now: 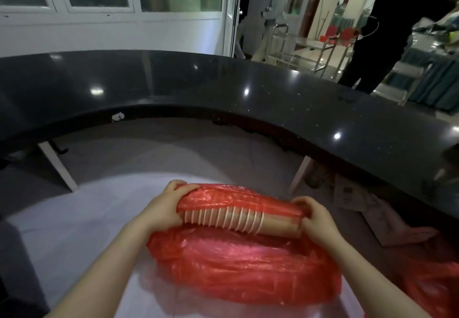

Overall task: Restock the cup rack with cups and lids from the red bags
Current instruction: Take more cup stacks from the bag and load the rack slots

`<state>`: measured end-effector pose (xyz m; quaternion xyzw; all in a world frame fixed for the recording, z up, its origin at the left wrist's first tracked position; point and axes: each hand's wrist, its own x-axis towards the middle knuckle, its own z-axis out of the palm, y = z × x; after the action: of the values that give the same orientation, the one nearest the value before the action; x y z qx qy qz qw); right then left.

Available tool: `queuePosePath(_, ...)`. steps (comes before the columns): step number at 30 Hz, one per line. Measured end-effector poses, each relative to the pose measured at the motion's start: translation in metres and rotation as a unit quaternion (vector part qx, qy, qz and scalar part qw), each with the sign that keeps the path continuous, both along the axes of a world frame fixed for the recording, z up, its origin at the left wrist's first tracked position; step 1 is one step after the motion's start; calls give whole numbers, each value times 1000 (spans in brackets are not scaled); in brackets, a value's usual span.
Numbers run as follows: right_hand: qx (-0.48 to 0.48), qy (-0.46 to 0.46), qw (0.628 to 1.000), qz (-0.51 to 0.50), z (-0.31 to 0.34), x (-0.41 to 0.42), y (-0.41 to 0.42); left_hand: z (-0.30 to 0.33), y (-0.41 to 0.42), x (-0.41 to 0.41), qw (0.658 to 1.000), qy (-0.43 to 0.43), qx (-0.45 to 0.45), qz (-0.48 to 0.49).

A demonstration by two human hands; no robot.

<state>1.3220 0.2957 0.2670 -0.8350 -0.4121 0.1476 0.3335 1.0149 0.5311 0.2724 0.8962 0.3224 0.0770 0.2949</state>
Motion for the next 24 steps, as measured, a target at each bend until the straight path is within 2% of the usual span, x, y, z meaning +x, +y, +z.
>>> queuePosePath(3,25,107,992,-63,-16,0,-11,4,14,1,998,-9,-49,-46)
queuePosePath(6,29,138,987,-84,-35,-14,-24,8,22,4,995,12,-74,-71)
queuePosePath(10,-1,77,996,-47,-33,-25,-25,11,27,5,993,8,-103,-64)
queuePosePath(13,-19,-32,999,-12,-28,-29,-30,16,28,-1,985,-6,-166,-51)
queuePosePath(17,3,-132,990,-58,-9,-26,-47,16,23,-5,969,-59,-242,-6)
queuePosePath(20,-26,-150,988,2,4,-34,-56,16,15,0,950,-110,-290,44)
queuePosePath(24,-28,-115,992,-47,4,-41,-66,13,12,11,955,-126,-252,91)
